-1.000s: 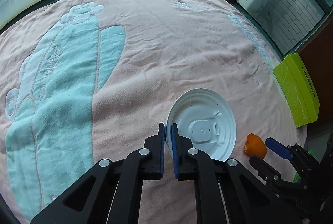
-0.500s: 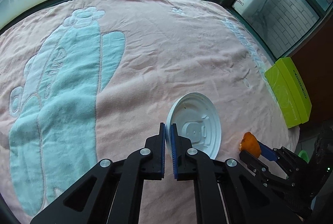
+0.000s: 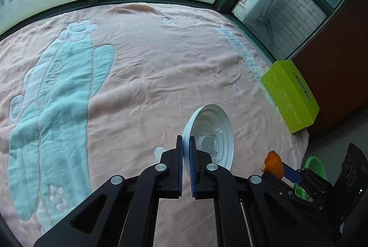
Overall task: Collect trash
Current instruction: 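Grasp the white lid with the left gripper while the right grasps the orange bread, then carry the lid and bread over the green basket with both grippers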
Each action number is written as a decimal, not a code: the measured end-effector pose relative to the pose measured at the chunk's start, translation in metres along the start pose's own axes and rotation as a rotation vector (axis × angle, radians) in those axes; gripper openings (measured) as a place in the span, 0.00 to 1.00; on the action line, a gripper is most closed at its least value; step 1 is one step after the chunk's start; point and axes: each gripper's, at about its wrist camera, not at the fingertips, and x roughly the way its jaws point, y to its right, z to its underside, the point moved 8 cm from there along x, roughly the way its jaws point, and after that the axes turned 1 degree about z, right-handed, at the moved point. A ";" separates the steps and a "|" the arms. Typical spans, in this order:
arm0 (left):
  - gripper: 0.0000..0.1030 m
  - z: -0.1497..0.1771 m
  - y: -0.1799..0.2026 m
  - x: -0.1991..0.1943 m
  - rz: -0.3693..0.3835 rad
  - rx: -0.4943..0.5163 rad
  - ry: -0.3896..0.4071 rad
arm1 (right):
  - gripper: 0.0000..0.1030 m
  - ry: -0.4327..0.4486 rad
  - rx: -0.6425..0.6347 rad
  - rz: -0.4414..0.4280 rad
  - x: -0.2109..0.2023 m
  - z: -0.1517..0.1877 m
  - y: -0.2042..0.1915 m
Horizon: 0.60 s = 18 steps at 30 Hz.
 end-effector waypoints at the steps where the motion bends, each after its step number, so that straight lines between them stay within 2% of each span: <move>1: 0.05 0.002 0.005 -0.003 0.008 0.008 0.003 | 0.38 0.007 0.008 0.001 -0.006 0.002 0.002; 12: 0.05 0.020 0.076 -0.026 0.099 0.095 0.021 | 0.38 0.064 0.097 0.062 -0.069 0.035 0.041; 18: 0.05 0.031 0.121 -0.033 0.153 0.149 0.021 | 0.38 0.094 0.161 0.126 -0.106 0.060 0.073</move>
